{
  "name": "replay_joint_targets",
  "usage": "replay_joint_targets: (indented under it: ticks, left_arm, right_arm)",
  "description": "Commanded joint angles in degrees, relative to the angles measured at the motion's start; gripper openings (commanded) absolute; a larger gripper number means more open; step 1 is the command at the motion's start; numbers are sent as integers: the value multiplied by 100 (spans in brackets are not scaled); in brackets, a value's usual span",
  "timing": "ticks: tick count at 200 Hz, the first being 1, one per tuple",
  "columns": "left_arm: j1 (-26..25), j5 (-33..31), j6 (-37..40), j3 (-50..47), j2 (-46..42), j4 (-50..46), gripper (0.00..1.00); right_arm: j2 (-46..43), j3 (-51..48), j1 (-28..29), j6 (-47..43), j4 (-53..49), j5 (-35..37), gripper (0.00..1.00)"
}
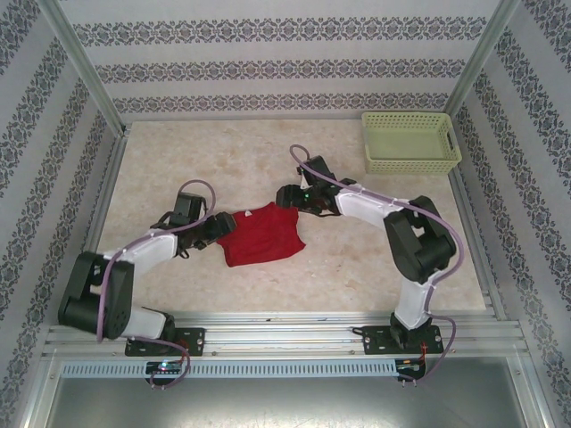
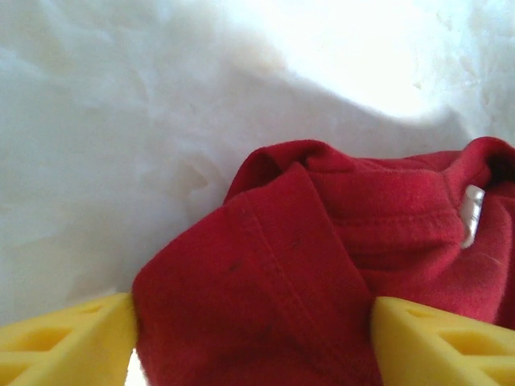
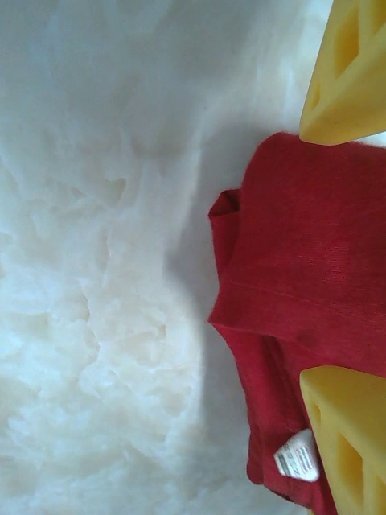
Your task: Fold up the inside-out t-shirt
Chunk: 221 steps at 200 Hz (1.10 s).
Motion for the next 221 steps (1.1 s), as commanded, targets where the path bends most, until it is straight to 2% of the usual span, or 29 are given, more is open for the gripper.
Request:
replay_joint_targets:
  ticks: [1, 19, 32, 43, 63, 77, 92, 114, 131, 140, 162, 187, 204, 221]
  left_arm:
    - [47, 390, -72, 349, 349, 365, 67]
    - [49, 548, -131, 471, 499, 551, 45]
    - [53, 576, -117, 545, 456, 650, 35]
    - [51, 581, -45, 604, 375, 684, 27]
    - [49, 701, 162, 663, 199, 824, 15]
    - [49, 750, 306, 636, 22, 949, 10]
    - [50, 671, 427, 513, -191, 1059, 9]
    - [50, 339, 640, 413, -243, 900, 9]
    - [58, 163, 716, 426, -2, 715, 11]
    - [59, 85, 751, 463, 169, 591, 16]
    - [71, -247, 820, 781, 488, -174, 42]
    - [68, -713, 994, 931, 151, -824, 56]
    - [65, -1101, 1059, 988, -348, -1315, 64]
    - [-4, -1297, 1030, 990, -843, -1778, 66]
  right_arm:
    - [285, 344, 60, 43, -463, -117, 72]
    - [447, 574, 126, 12, -600, -180, 70]
    - [538, 671, 132, 26, -617, -296, 65]
    - [565, 706, 136, 30, -550, -409, 57]
    - [486, 743, 136, -53, -418, -547, 34]
    - [366, 760, 145, -140, -385, -521, 20]
    - [209, 737, 158, -264, -378, -362, 8]
    - [111, 656, 169, -390, -390, -64, 2]
    - [198, 599, 151, -417, -378, 50, 1]
    - [257, 569, 136, -420, -362, 108, 2]
    - [200, 459, 94, -489, -382, 306, 20]
    - [-153, 383, 74, -774, -645, 706, 42]
    - [-404, 356, 98, -957, -941, 857, 51]
    - [-786, 140, 245, -1035, -1086, 993, 56]
